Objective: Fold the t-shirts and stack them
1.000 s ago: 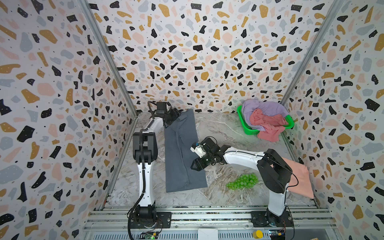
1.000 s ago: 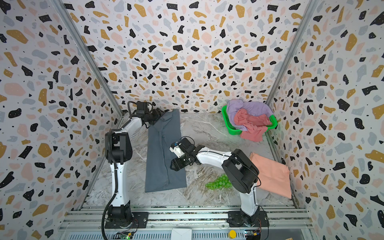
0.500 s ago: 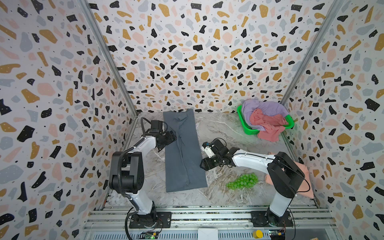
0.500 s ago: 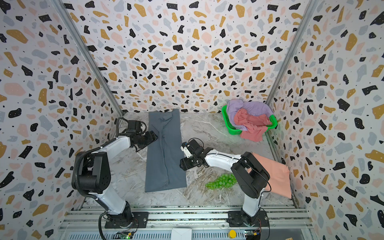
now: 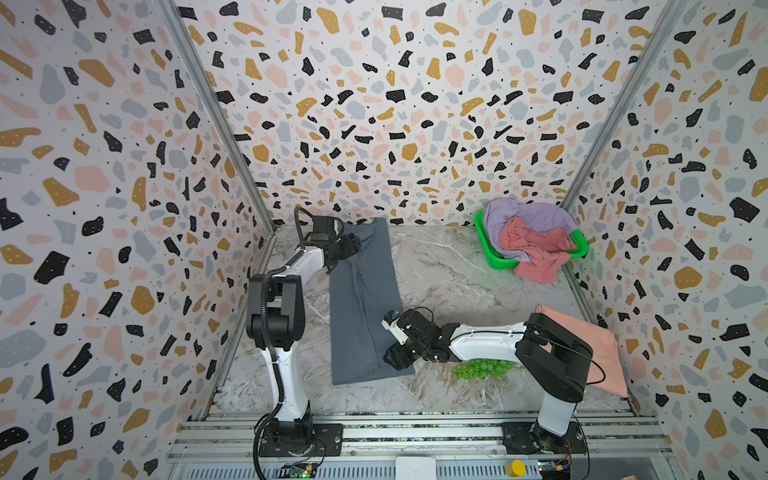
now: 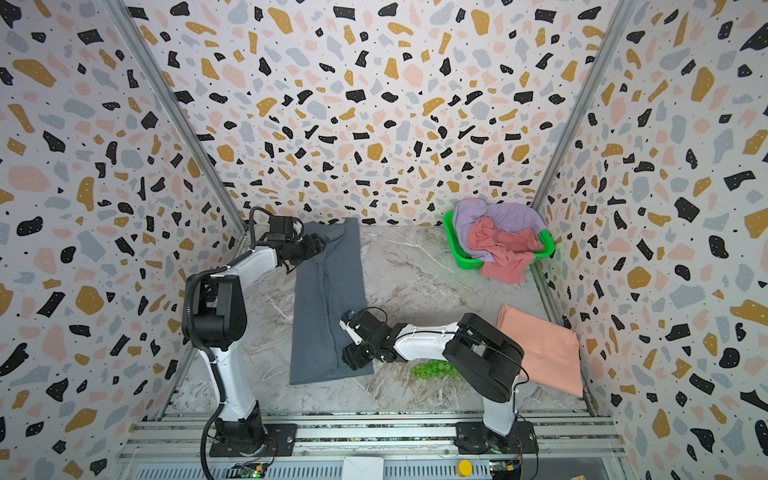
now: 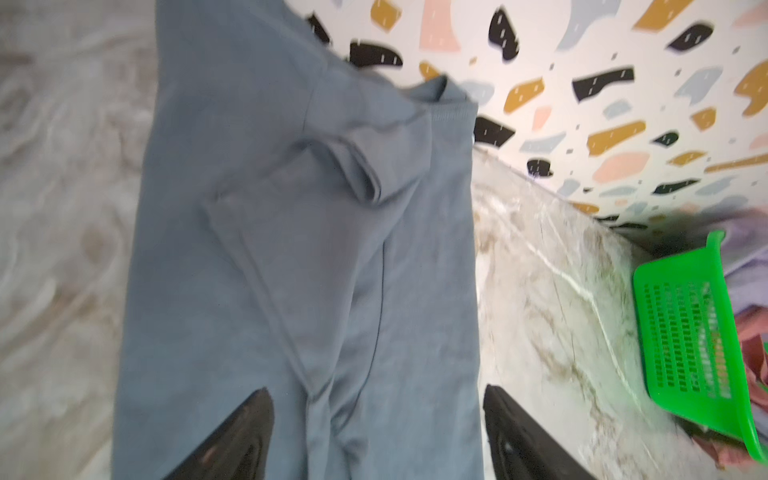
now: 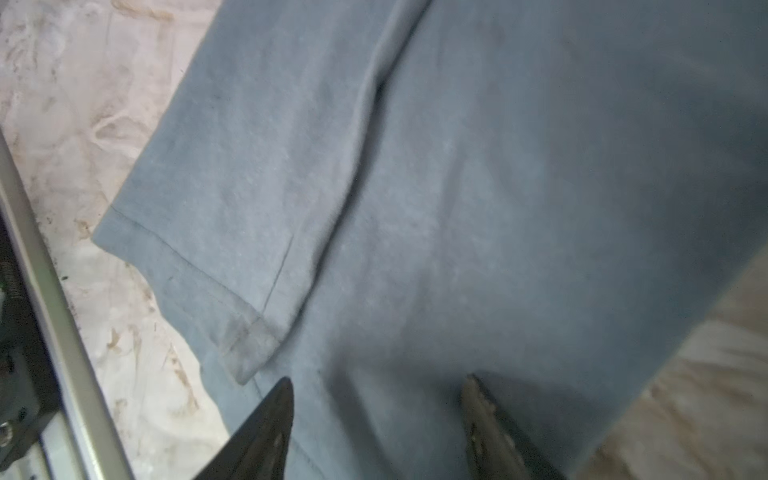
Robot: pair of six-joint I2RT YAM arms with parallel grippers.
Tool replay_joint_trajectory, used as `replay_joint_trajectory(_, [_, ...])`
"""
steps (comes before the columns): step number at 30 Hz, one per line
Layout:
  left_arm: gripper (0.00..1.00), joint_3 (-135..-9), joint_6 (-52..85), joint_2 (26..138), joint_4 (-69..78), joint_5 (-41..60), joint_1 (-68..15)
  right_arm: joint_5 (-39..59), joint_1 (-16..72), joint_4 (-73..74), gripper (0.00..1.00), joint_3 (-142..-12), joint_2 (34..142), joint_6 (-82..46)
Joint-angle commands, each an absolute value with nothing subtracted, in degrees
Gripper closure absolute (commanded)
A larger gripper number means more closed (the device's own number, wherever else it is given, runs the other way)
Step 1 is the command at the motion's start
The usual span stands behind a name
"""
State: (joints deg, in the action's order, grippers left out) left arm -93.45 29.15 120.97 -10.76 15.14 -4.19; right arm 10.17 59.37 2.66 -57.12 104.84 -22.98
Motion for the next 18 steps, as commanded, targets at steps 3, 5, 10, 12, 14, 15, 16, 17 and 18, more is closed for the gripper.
replay_joint_trajectory(3, [0.2, -102.06, 30.9, 131.2, -9.46, 15.95, -4.53, 8.77, 61.84, 0.2, 0.36, -57.59, 108.18, -25.72])
replay_joint_trajectory(5, [0.2, -103.13, 31.22, 133.07, -8.9, 15.84, -5.04, 9.5, 62.82, -0.04, 0.36, -57.31, 108.37, -26.26])
replay_joint_trajectory(10, [0.2, -103.92, 31.97, 136.29, -7.8, 17.15, -7.48, 10.52, 64.84, -0.72, 0.36, -55.26, 107.55, -28.0])
replay_joint_trajectory(12, [0.2, -104.6, 31.88, 137.71, -8.07, 17.4, -9.37, 10.0, 64.95, -1.15, 0.36, -53.62, 106.28, -29.44])
replay_joint_trajectory(14, [0.2, -105.48, 31.81, 139.2, -8.43, 17.24, -11.14, 8.86, 64.93, -0.89, 0.36, -51.51, 104.54, -31.02])
replay_joint_trajectory(15, [0.2, -105.79, 32.21, 139.96, -8.16, 17.68, -11.93, 8.33, 64.86, -0.84, 0.36, -50.48, 103.79, -31.68])
replay_joint_trajectory(16, [0.2, -106.03, 33.02, 140.61, -7.72, 18.2, -12.48, 7.37, 64.78, -1.31, 0.36, -49.76, 103.2, -32.4])
replay_joint_trajectory(17, [0.2, -106.02, 33.94, 141.03, -6.95, 18.65, -13.04, 6.43, 64.64, -2.09, 0.36, -49.17, 102.53, -32.94])
replay_joint_trajectory(18, [0.2, -105.68, 34.66, 141.07, -5.99, 18.76, -13.47, 5.56, 64.48, -2.83, 0.36, -48.56, 101.82, -33.26])
